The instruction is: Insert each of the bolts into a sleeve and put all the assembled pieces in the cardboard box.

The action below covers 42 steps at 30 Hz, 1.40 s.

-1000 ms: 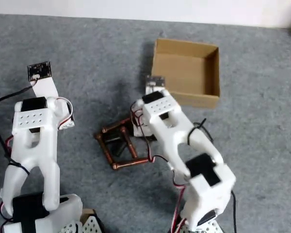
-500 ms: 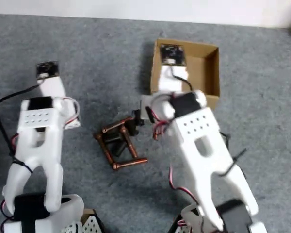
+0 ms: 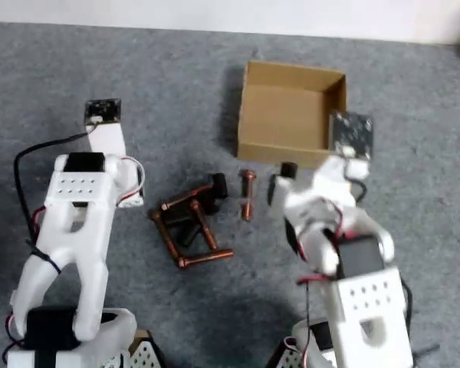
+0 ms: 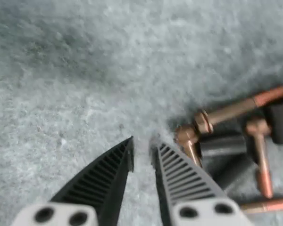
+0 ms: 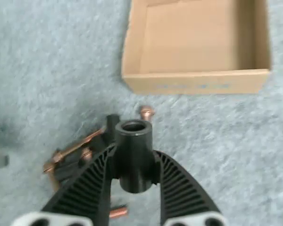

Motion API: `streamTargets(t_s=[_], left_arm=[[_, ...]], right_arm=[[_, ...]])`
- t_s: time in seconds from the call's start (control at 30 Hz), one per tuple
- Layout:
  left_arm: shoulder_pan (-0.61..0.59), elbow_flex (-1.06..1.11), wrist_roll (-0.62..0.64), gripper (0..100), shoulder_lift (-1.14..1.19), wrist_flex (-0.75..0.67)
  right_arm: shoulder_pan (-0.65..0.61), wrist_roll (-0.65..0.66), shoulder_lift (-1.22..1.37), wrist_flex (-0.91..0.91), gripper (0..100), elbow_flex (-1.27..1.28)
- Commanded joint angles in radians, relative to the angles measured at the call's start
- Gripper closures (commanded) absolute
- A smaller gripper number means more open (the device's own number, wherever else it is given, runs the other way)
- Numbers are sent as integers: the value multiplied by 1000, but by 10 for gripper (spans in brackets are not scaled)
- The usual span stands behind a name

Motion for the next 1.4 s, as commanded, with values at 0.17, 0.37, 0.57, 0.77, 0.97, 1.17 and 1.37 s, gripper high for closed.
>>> streamTargets(t_s=[0.17,0.37,0.57,0.77,0.97,1.17,1.37], left_arm=[[51,134,-38,950,-469,86],[148,248,-106,948,-641,86],[213,223,-104,948,-552,86],[214,76,-127,947,-400,86],[216,-165,-354,947,-107,86],[309,-432,-267,947,211,94],[418,-774,-17,939,443,163]], right_arm=[[114,58,-404,-131,995,306],[133,55,-579,-87,995,444],[134,55,-657,-85,995,513],[194,52,-684,-84,995,542],[188,52,-685,-90,995,616],[188,52,-685,-90,995,628],[188,52,-685,-165,995,717]])
